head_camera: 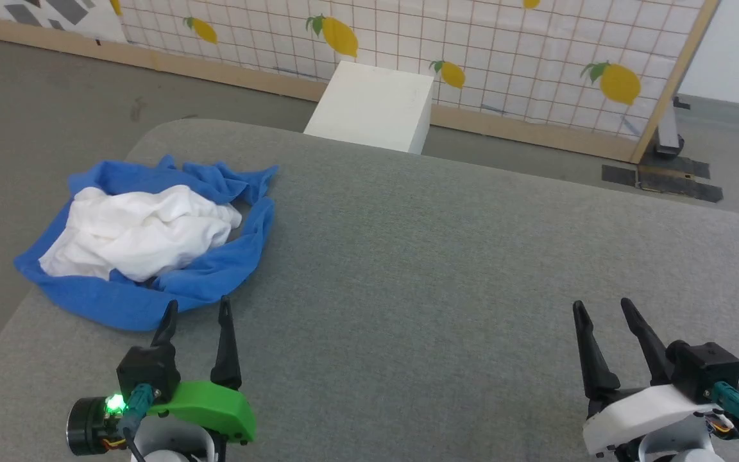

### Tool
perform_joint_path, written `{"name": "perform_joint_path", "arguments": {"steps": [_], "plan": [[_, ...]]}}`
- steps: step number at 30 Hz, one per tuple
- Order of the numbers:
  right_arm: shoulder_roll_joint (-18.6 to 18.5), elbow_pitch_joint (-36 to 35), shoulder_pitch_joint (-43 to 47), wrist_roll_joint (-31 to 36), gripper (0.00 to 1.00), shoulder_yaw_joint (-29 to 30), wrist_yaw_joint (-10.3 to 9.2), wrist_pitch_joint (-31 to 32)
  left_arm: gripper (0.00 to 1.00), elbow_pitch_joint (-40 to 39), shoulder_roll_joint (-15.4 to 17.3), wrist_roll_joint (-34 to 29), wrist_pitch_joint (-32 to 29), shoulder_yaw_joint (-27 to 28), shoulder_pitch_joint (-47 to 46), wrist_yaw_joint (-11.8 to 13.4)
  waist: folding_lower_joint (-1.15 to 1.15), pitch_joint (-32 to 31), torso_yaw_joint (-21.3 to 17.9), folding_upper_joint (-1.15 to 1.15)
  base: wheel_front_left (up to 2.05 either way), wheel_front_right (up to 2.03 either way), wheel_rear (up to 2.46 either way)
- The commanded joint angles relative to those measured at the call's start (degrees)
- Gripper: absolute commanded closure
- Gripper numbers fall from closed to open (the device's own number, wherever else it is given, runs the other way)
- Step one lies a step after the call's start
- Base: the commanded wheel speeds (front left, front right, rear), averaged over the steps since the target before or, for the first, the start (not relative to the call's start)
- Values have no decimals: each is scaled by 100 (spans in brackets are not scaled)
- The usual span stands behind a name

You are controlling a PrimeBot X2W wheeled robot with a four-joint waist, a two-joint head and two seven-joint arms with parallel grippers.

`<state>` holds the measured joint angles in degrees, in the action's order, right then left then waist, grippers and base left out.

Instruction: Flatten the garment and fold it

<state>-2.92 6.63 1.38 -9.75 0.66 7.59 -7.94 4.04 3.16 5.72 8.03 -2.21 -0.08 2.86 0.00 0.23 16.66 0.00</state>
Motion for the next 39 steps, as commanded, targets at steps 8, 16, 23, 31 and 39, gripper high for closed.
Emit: {"name": "perform_joint_path", "arguments": {"steps": [8,16,23,31,39], "plan": [[3,123,115,-154,0,-27,-6,-152,0,70,-17,112,146,-17,78,74,0,-2,243,0,0,0,0],[3,214,115,-239,0,-52,-7,-246,0,116,-19,196,240,-60,76,107,0,31,409,0,0,0,0],[3,304,127,-303,0,-52,-7,-330,0,167,-21,262,323,-91,78,145,0,52,553,0,0,0,0],[3,390,150,-387,0,-38,-8,-424,0,214,-23,325,417,-119,85,176,0,76,720,0,0,0,0],[4,464,167,-457,0,-24,-9,-519,0,253,-25,392,511,-150,92,213,0,90,903,0,0,0,0]]}}
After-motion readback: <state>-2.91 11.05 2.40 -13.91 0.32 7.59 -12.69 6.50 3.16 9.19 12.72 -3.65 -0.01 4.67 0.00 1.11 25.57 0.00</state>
